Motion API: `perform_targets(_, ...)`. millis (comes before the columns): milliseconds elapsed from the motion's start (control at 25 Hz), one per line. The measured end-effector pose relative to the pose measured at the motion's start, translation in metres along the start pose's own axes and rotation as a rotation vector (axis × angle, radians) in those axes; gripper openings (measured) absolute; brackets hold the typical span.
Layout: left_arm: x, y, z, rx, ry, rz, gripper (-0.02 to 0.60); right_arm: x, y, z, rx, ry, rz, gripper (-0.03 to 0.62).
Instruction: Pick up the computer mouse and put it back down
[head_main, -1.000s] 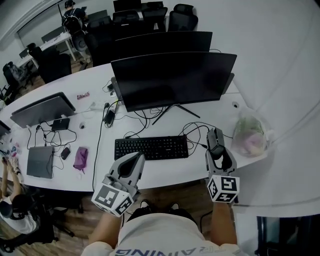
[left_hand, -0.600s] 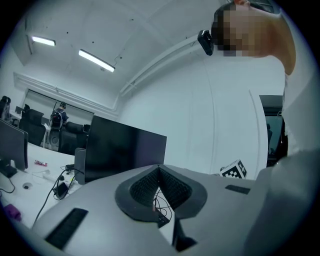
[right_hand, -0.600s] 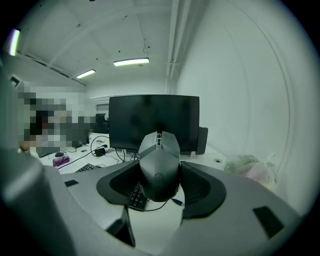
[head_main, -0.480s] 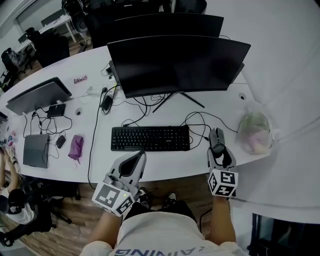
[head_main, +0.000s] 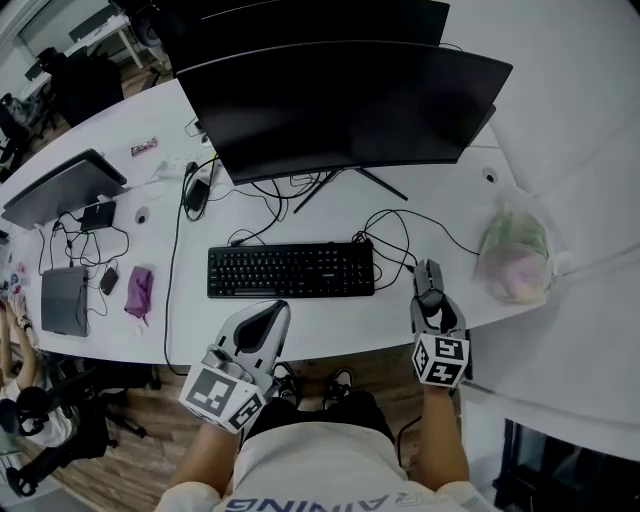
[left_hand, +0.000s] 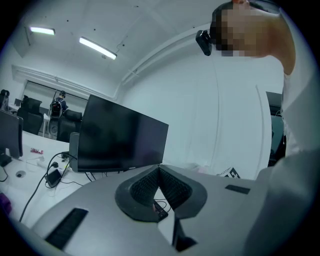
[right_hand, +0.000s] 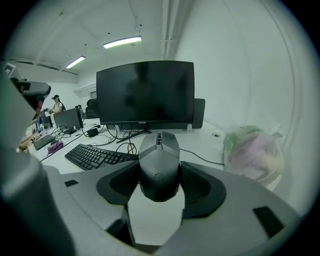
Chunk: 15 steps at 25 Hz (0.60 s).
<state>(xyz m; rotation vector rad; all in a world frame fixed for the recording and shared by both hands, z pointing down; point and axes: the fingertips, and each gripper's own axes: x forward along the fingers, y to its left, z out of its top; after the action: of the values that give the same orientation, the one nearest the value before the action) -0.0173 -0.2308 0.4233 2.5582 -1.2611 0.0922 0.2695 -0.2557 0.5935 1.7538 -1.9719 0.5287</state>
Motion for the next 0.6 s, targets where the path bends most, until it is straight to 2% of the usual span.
perform_targets(240,0.015,0.002,-0.014,-0.004,0.046,0.008,0.008,0.024,-0.001,-0.034,0.009,0.073,0.019,0.270)
perform_targets(600,0.021,0.010,-0.022,-0.012,0.069,0.032,0.006,0.046,0.002,-0.077,0.008,0.177,0.036,0.270)
